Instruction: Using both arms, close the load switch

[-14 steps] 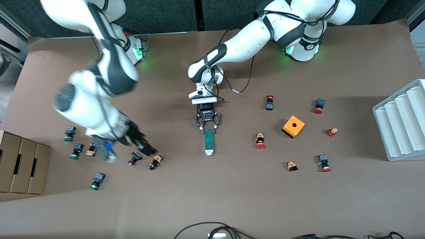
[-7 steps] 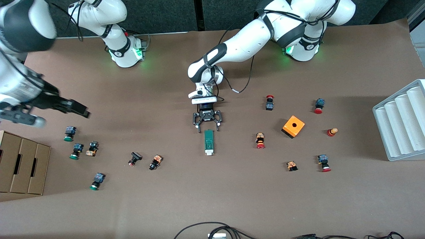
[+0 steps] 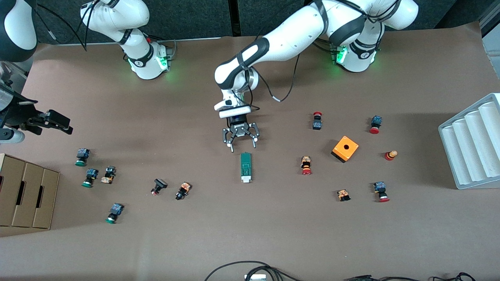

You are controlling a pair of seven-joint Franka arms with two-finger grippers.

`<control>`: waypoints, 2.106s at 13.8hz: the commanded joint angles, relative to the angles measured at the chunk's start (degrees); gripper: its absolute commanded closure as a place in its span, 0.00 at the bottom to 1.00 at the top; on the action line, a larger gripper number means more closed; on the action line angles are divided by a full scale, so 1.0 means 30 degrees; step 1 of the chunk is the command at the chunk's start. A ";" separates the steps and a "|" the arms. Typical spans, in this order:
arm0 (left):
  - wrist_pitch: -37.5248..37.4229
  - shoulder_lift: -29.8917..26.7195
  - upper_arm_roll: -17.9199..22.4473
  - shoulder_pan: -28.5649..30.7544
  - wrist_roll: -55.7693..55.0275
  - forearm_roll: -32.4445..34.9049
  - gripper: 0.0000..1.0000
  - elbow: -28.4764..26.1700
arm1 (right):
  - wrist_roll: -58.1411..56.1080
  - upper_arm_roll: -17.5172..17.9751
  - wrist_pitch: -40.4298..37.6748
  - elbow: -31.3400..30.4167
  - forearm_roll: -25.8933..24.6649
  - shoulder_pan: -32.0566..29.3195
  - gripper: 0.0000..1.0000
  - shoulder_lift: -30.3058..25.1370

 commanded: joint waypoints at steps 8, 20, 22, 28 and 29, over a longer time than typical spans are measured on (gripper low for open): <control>0.1930 -0.5588 -0.0236 0.0054 0.6010 -0.7283 0.00 -0.0253 | -0.0236 0.0352 0.0026 0.1306 -0.0529 -0.0133 0.00 0.0690; 0.2752 -1.2562 -0.0236 0.4061 2.0974 -1.9205 0.00 0.1651 | -0.0294 0.0382 -0.0092 0.1426 -0.0500 -0.0014 0.00 0.0720; 0.2752 -1.3413 -0.0177 0.5262 2.3757 -2.1051 0.00 0.1943 | -0.0294 0.0382 -0.0121 0.1426 -0.0500 -0.0014 0.00 0.0719; 0.2722 -1.4793 0.0056 0.8954 3.0296 -2.6062 0.00 0.3174 | -0.0323 0.0382 -0.0121 0.1426 -0.0500 -0.0014 0.00 0.0719; 0.2722 -1.4967 0.0318 0.9627 3.1320 -2.6911 0.00 0.3349 | -0.0324 0.0382 -0.0121 0.1426 -0.0500 0.0015 0.00 0.0719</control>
